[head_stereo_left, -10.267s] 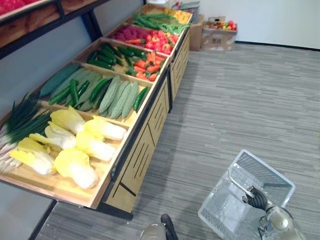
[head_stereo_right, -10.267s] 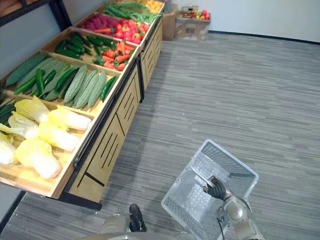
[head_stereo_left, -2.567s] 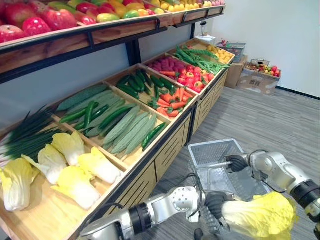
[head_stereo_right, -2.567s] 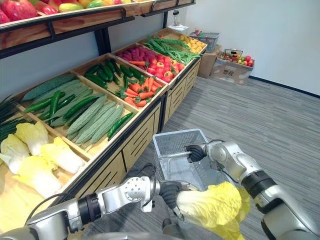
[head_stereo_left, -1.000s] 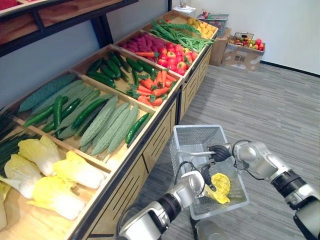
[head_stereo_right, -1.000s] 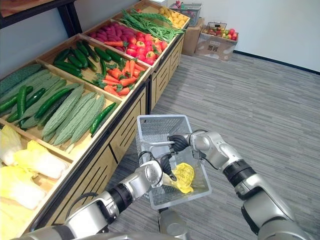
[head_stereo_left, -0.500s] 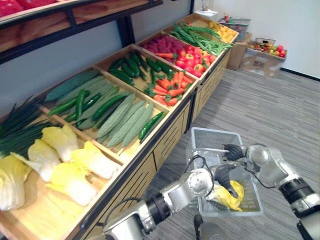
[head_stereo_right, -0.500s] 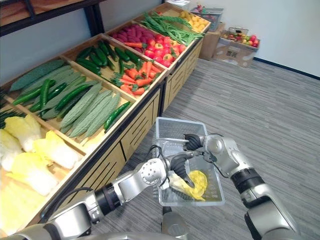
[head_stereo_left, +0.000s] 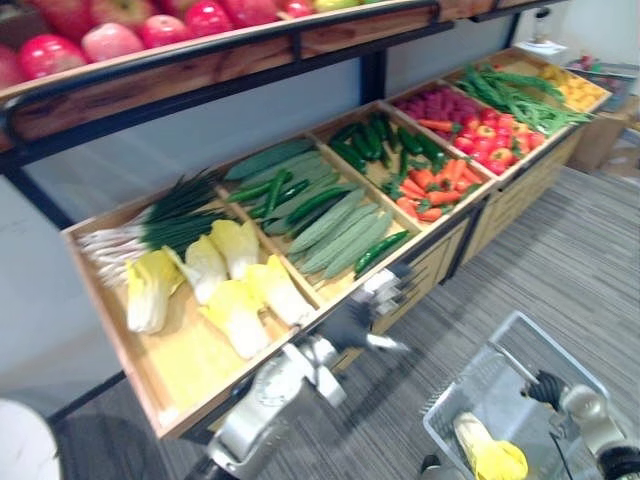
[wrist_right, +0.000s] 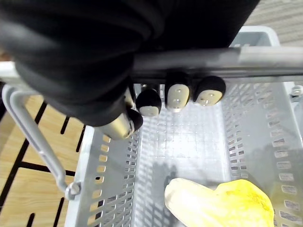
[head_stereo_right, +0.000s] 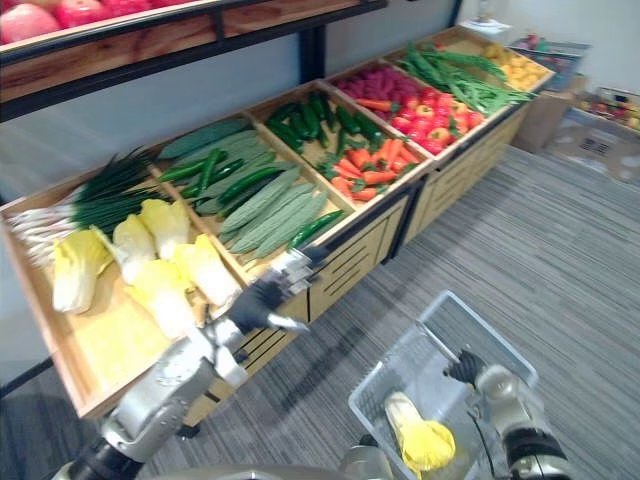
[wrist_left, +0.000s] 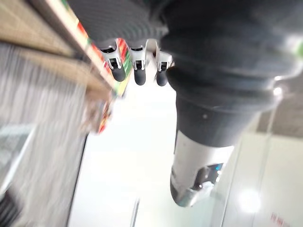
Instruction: Pick vegetable in the basket
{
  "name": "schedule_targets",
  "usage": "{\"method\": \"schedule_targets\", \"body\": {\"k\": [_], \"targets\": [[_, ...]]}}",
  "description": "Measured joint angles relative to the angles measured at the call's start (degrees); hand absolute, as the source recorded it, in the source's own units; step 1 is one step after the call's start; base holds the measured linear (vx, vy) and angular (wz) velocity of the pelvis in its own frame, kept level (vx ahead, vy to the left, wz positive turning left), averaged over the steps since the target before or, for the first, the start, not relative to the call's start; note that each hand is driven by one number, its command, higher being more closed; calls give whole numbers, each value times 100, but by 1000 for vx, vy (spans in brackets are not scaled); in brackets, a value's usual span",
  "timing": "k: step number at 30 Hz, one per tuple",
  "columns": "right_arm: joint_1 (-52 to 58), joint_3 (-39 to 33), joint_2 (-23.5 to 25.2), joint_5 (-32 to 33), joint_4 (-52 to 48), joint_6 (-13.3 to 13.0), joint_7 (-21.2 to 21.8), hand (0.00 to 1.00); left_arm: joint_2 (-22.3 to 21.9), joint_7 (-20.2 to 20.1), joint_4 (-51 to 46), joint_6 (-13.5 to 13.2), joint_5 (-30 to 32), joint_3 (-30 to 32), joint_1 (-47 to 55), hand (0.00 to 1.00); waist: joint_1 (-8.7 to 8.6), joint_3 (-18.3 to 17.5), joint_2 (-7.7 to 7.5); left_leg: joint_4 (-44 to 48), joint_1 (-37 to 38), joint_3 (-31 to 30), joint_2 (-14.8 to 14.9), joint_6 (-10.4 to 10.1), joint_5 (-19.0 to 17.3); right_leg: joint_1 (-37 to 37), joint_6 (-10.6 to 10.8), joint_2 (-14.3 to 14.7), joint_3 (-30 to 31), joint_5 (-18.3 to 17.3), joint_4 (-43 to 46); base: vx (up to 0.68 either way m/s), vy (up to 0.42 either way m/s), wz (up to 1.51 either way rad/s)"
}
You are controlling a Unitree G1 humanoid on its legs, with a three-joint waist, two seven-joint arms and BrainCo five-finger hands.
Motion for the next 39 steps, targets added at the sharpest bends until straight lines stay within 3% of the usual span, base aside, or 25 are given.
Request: {"method": "schedule_targets", "body": {"k": [6,8,9,13,16,21,26,30,39], "targets": [[369,-988,260,551,808,-31,-576,100,-239,977,-88,-318,36,1891,371,0,187,-22,20,6,-198,-589,-11,70,103,292,1,-36,-437,0,-174,19,-15,50],[460,-1338,354,660,1009,-62,-700,100,-324,1712,10,-404,272,2310,459,0,266,-32,13,27,-242,-798,-18,85,148,364,-11,-43,-605,-7,-209,41,-11,43],[471,-1363,356,660,1040,-74,-706,100,-323,1857,112,-412,343,2441,493,0,272,-36,7,30,-262,-856,-18,97,162,383,-26,-45,-664,-15,-208,34,-13,46],[609,-1587,502,854,1111,-190,-814,100,-486,2930,1462,-408,745,3455,634,0,319,-132,-23,29,-316,-1132,-17,131,207,507,-131,-47,-910,-85,-211,-3,-7,30],[814,-1766,661,863,1107,-276,-819,100,-581,3315,2801,-434,743,4007,841,0,391,-199,-87,7,-337,-1332,-43,137,210,588,-132,-69,-1059,-160,-221,-16,-1,28],[912,-1779,875,866,1104,-301,-836,100,-760,3095,5228,-504,683,4383,1395,0,457,-277,-84,-4,-369,-1468,-86,134,166,673,-80,-110,-1176,-213,-236,3,8,15],[928,-1831,953,857,1122,-310,-788,100,-782,2726,6659,-578,700,4568,1476,0,464,-294,-105,-3,-383,-1530,-113,122,198,701,-86,-129,-1204,-208,-241,7,6,7],[920,-1901,965,854,1242,-324,-807,100,-795,2320,7294,-407,561,4703,1480,0,422,-309,-121,-4,-292,-1498,-116,134,204,771,-83,-128,-1168,-210,-254,13,2,-4],[985,-1981,1029,811,1357,-322,-945,100,-1130,1496,7582,-113,1260,4223,1485,0,375,-327,10,-7,-271,-1391,-107,116,137,749,-17,-120,-1018,-255,-242,-11,3,-5]]}}
